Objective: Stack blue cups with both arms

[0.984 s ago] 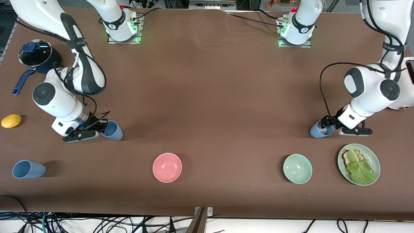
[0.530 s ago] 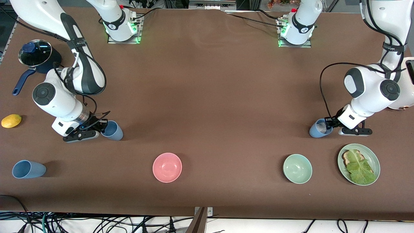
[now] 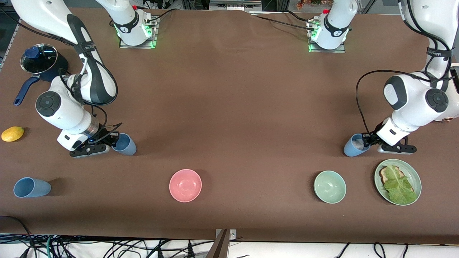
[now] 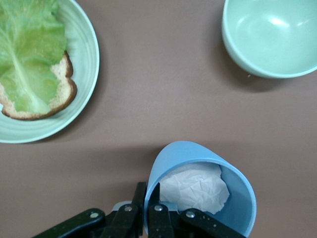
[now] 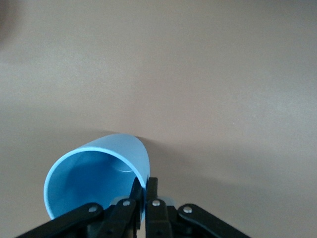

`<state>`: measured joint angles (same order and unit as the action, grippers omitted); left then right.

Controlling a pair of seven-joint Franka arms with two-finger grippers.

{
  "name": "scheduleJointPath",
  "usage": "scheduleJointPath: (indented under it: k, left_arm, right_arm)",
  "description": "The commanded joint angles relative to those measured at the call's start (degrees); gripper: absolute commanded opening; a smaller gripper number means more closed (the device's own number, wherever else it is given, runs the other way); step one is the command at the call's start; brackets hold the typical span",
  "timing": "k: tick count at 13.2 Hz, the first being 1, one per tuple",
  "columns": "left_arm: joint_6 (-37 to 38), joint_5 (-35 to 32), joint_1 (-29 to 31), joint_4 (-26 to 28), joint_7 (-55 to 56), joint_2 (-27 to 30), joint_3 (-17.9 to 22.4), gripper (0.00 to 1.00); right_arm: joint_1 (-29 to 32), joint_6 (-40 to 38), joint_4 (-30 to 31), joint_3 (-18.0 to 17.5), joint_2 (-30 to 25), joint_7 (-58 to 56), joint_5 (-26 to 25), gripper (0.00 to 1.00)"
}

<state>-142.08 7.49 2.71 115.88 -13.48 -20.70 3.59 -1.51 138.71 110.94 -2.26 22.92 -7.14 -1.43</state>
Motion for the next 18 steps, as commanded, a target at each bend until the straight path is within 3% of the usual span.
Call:
scheduleJointPath:
  k: [1, 5, 10, 13, 18]
  left_arm:
    - [5.92, 2.09, -1.04, -4.25, 0.55, 0.40, -0.08, 0.00]
    - [11.73, 2.00, -2.62, -7.95, 9.06, 0.92, -2.88, 0.00]
    - [16.47, 1.65, -2.80, -7.95, 24.96, 2.68, -11.48, 0.00]
    - [16.48, 0.86, -3.85, -8.04, 39.10, 2.77, -18.34, 0.00]
    - [14.20, -7.39, -9.29, -8.75, 59.06, 1.64, -23.37, 0.00]
  right_arm:
    - [0.37, -4.65, -1.77, -0.73, -1.65, -0.42, 0.20, 0.00]
    - [0.37, -13.62, -7.31, -0.90, -2.00, -0.25, 0.38, 0.00]
    - [0.37, -27.23, -13.90, -2.40, -4.98, 2.13, 0.47, 0.00]
    - [0.19, -33.40, -15.40, -2.49, -8.58, 2.92, 0.38, 0.00]
    - [-1.73, -42.55, -20.41, -2.49, -11.40, 3.71, 0.55, 0.00]
